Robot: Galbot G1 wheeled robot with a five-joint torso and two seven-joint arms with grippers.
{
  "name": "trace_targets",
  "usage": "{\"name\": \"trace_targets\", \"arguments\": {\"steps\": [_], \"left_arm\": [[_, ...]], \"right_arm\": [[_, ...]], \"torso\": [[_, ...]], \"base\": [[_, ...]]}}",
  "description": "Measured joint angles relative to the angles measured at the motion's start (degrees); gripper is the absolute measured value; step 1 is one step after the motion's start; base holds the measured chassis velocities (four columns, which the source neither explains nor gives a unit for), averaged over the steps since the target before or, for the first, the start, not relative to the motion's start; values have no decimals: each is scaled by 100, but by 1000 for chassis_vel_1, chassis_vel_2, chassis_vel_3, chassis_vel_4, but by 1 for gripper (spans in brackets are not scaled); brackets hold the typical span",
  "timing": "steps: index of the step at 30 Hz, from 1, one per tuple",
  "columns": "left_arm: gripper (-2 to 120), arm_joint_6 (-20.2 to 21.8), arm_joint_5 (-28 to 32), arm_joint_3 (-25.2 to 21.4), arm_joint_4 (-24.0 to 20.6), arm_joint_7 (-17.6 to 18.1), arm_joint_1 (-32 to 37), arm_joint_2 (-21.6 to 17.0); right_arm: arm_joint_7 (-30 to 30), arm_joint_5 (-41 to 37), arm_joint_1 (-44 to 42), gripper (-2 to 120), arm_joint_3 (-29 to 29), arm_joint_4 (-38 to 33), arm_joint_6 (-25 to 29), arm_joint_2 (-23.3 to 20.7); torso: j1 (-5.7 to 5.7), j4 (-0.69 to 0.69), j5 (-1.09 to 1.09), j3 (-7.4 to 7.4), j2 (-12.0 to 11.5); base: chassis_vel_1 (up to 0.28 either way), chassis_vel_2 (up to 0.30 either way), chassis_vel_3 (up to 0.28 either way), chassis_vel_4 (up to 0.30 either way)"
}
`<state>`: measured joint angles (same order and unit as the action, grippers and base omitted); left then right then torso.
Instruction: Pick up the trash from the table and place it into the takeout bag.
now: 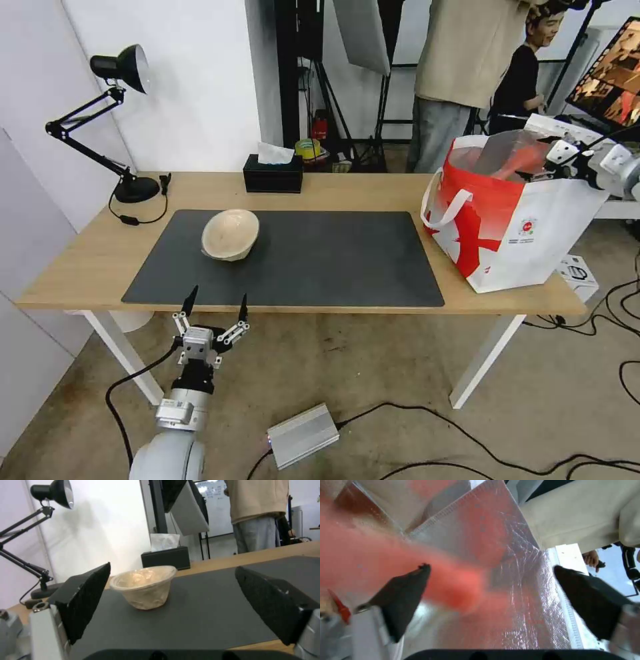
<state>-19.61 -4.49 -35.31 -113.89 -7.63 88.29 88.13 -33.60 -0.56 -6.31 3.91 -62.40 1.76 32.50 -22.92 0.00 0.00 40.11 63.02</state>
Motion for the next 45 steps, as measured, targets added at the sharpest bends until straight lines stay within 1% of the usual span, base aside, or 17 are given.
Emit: {"name": "trace_targets", "arguments": {"steps": [1, 16, 24, 30, 31, 32, 35, 37, 39, 41, 43, 45], "left_arm": [[100, 0, 1, 0, 3, 0, -6, -1], [100, -3, 13, -9, 11, -1, -13, -5], [100, -3, 9, -2, -26, -5, -11, -19], [100, 7, -9, 2, -98, -7, 14, -27], [100, 19, -16, -5, -124, -9, 24, -40], [100, 19, -16, -5, -124, -9, 24, -40], [100, 44, -19, -17, -174, -12, 35, -56], [100, 76, -23, -24, -226, -12, 49, -60], [100, 83, -23, -26, -237, -12, 52, -60], [100, 108, -28, -35, -294, -12, 66, -56], [100, 113, -30, -36, -302, -12, 66, -55], [100, 143, -38, -37, -341, -9, 60, -49]], "right_arm": [[7, -1, -6, 100, -2, -1, -1, 0], [38, -17, -17, 100, -29, -48, -12, -3], [127, -320, -147, 100, -74, -359, -170, -132], [262, -947, -278, 100, -116, -747, -393, -326], [346, -1286, -356, 100, -129, -969, -504, -410], [346, -1286, -356, 100, -129, -969, -504, -410], [510, -1606, -437, 100, -171, -1229, -556, -474], [760, -1951, -526, 100, -223, -1431, -536, -517], [829, -2040, -549, 100, -233, -1460, -516, -524], [1118, -2391, -660, 100, -278, -1528, -329, -535], [1163, -2455, -679, 100, -289, -1537, -298, -535], [1339, -2713, -752, 100, -336, -1587, -160, -527]], "torso": [[0, 0, 0, 0, 0], [0, 0, 0, 0, 0], [0, 0, 0, 0, 0], [0, 0, 0, 0, 0], [0, -2, 1, 0, 0], [0, -2, 1, 0, 0], [0, 0, 0, 0, 1], [0, 0, 0, 0, 1], [0, 1, -1, 0, 1], [0, 0, 0, 0, 1], [0, 0, 0, 0, 1], [0, 0, 0, 0, 1]], "base": [[0, 0, 0, 0], [0, 0, 0, 0], [0, 0, 0, 0], [0, 0, 0, 0], [0, 0, 0, 0], [0, 0, 0, 0], [0, 0, 0, 0], [0, 0, 0, 0], [0, 0, 0, 0], [0, 0, 0, 0], [0, 0, 0, 0], [0, 0, 0, 0]]}}
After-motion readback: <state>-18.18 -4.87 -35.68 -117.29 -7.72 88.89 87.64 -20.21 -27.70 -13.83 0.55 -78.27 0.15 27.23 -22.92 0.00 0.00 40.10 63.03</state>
